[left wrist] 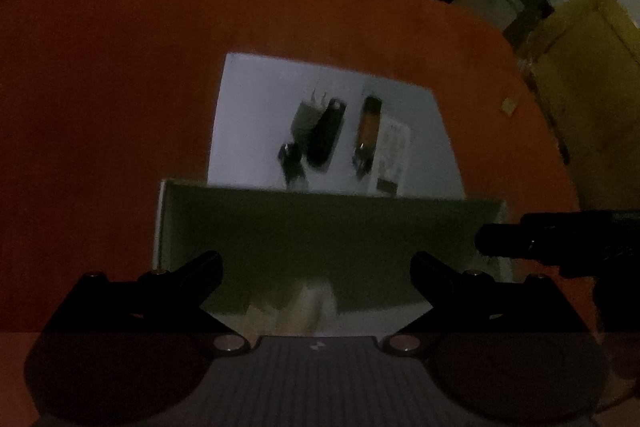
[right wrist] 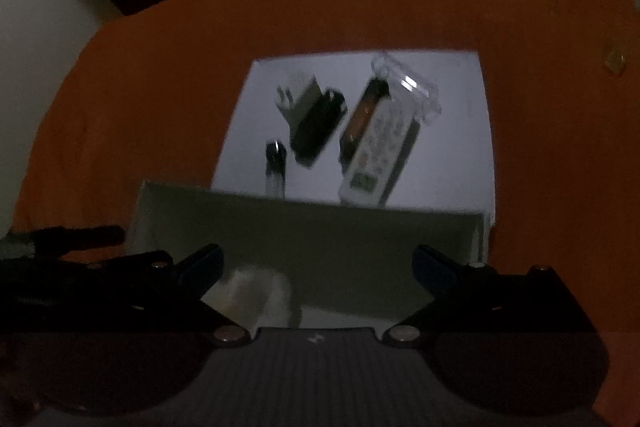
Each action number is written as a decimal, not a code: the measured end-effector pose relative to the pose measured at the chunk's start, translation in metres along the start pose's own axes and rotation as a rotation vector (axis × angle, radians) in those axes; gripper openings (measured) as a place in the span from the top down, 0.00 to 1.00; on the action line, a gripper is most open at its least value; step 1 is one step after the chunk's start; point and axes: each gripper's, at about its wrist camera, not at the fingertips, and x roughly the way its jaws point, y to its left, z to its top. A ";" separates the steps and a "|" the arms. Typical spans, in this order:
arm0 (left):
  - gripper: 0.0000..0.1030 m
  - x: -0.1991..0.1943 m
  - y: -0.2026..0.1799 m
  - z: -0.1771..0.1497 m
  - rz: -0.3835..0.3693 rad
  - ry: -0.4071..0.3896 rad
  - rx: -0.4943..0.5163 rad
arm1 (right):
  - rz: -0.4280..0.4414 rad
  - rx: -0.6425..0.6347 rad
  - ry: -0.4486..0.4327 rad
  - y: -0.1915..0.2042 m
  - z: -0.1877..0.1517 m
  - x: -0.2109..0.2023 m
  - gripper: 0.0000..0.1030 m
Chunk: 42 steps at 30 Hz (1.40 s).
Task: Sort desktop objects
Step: 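Lift both tools out of the box and move them toward the white sheet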
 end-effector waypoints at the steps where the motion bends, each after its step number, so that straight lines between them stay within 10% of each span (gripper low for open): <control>1: 0.01 -0.003 0.000 0.004 -0.005 -0.007 -0.003 | 0.006 0.002 -0.005 0.001 0.004 -0.004 0.00; 10: 0.01 -0.022 0.013 0.038 -0.057 -0.055 -0.073 | 0.003 0.031 -0.073 -0.009 0.031 -0.034 0.00; 33: 0.00 0.012 0.004 0.086 0.127 -0.090 0.011 | -0.225 -0.014 -0.124 -0.029 0.094 -0.017 0.00; 42: 0.00 0.040 0.010 0.108 0.242 -0.015 0.001 | -0.117 0.055 -0.133 -0.049 0.118 0.038 0.00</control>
